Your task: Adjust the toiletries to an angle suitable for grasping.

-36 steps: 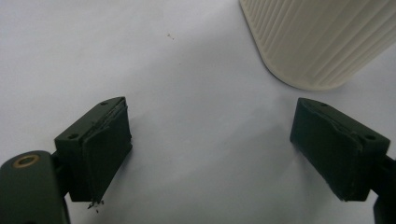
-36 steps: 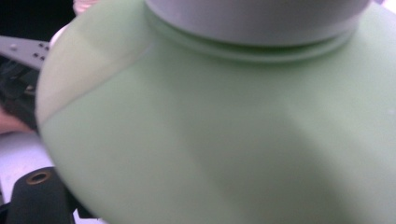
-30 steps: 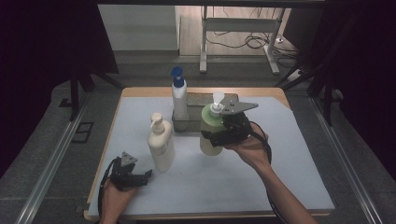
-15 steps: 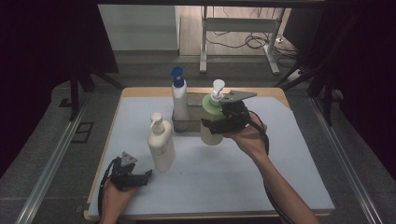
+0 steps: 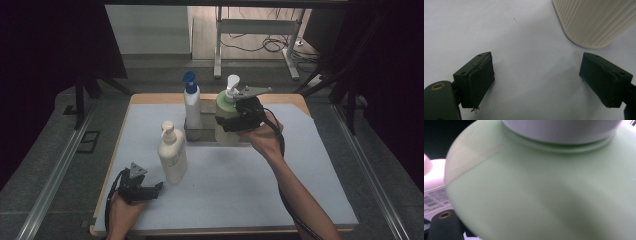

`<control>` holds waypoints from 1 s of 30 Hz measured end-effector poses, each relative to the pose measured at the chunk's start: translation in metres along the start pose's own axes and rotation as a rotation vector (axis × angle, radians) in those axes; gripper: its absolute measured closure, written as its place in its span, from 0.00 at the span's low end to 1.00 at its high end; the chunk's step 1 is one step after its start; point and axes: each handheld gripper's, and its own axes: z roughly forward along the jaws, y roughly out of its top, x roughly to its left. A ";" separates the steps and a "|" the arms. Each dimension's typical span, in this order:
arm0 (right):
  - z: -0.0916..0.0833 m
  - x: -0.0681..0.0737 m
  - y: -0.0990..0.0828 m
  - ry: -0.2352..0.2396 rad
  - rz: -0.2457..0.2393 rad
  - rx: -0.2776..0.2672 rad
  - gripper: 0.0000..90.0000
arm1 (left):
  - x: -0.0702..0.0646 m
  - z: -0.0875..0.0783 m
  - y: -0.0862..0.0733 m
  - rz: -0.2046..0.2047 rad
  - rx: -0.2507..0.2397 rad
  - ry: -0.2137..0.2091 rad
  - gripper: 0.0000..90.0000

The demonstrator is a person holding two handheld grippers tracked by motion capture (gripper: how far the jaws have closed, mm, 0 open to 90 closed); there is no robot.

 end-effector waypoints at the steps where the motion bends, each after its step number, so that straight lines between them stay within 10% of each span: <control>1: 0.002 -0.001 0.001 -0.001 0.004 0.002 0.14 | 0.000 0.000 0.000 0.000 0.000 0.000 0.14; 30: 0.035 -0.026 0.021 -0.081 0.059 -0.008 0.14 | 0.000 0.000 0.000 0.000 -0.001 0.000 0.14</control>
